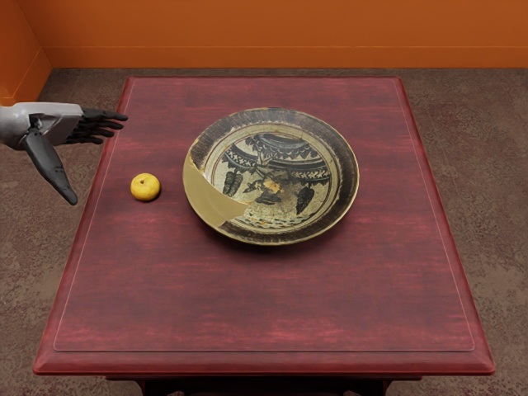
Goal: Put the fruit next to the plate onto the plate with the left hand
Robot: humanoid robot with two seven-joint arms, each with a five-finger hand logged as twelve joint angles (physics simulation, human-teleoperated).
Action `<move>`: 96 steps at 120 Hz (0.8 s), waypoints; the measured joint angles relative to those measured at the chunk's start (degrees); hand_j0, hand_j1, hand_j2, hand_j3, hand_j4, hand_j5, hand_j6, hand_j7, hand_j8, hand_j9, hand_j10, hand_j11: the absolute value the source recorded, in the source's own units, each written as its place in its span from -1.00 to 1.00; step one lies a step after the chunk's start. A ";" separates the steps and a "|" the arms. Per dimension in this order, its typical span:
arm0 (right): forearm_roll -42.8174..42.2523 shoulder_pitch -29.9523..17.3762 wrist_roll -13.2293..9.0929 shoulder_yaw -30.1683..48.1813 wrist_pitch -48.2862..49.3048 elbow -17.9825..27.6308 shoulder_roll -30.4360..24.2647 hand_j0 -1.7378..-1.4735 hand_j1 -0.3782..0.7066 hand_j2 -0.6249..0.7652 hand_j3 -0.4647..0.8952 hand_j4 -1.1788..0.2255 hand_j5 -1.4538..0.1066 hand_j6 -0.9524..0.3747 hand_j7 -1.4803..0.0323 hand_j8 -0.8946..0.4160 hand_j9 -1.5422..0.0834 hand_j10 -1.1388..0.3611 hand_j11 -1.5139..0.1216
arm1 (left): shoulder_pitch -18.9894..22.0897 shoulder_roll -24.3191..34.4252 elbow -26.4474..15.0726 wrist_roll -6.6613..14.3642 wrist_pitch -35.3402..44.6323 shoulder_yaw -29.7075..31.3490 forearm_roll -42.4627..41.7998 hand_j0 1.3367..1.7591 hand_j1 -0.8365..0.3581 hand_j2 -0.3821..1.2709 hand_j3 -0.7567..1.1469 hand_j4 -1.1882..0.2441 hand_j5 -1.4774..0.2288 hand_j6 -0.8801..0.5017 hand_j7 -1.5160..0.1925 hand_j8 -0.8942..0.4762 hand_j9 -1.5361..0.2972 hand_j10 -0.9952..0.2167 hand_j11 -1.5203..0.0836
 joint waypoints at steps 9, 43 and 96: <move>0.13 0.01 0.00 0.03 -0.04 0.00 0.00 -0.40 -0.95 -0.10 -0.32 0.68 0.86 0.43 0.96 0.36 0.90 0.52 0.85 | 0.06 0.01 -0.01 0.10 0.00 0.04 0.09 0.52 0.95 -0.53 -0.20 0.63 0.70 0.24 0.75 0.27 0.65 0.61 0.86; 0.26 0.23 -0.02 0.08 -0.05 -0.07 0.00 -0.40 -0.95 -0.10 -0.32 0.68 0.86 0.43 0.96 0.36 0.90 0.52 0.85 | -2.33 -9.01 -1.15 19.80 6.03 -0.39 4.58 0.52 0.95 -0.53 -0.20 0.63 0.70 0.24 0.75 0.27 0.65 0.61 0.87; 0.02 0.32 0.00 0.08 0.00 -0.09 0.00 -0.40 -0.95 -0.10 -0.32 0.68 0.86 0.44 0.96 0.37 0.90 0.52 0.85 | 0.10 -11.35 -16.98 30.89 28.54 0.16 27.31 0.52 0.94 -0.53 -0.20 0.62 0.70 0.23 0.74 0.26 0.64 0.60 0.86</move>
